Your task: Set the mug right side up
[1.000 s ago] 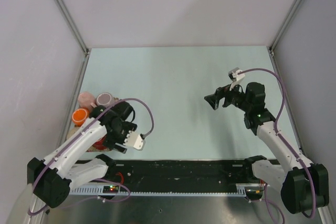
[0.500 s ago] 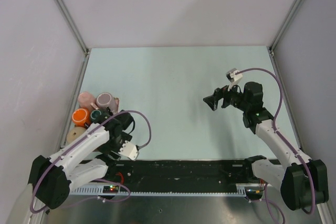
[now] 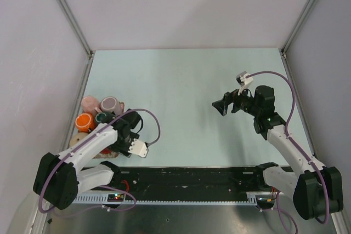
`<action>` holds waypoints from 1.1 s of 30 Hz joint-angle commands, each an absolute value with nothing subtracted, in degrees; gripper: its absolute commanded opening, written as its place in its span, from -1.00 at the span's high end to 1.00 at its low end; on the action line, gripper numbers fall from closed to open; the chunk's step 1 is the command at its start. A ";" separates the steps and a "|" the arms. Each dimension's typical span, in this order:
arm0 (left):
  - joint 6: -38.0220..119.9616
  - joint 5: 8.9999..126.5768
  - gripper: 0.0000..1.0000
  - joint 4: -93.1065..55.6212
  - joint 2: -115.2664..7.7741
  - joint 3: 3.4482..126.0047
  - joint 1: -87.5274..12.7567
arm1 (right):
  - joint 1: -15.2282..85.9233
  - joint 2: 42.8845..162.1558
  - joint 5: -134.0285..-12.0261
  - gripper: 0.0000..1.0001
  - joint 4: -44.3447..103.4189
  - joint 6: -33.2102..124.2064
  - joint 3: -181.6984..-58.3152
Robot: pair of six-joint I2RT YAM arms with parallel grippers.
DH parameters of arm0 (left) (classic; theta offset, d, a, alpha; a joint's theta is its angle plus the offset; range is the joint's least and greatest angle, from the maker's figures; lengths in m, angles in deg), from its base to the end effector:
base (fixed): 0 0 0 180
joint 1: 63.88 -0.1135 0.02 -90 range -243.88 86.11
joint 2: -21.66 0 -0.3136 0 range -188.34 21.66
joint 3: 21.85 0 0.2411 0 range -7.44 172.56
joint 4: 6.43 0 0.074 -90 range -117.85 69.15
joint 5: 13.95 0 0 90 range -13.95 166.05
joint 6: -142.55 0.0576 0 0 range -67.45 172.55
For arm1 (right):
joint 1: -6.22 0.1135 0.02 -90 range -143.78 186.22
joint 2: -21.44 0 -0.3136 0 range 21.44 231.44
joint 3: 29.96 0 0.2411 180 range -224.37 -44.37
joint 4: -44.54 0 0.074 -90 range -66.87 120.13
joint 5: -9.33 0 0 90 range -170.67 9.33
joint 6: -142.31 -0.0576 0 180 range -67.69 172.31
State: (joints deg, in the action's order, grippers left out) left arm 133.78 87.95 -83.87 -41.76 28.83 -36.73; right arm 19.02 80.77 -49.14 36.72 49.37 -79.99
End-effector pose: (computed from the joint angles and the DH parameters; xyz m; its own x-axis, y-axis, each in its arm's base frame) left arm 0.1072 -0.0417 0.2104 0.3062 0.9298 0.2043 0.9476 -0.3183 0.0283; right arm 0.2036 0.0771 0.3080 -0.3214 -0.0282 -0.9465 -0.6606 0.7229 0.2028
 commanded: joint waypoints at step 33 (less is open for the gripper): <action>118.76 80.91 1.00 -84.80 -43.22 39.23 -34.99 | 19.29 78.29 -44.54 -1.00 36.33 47.58 -83.48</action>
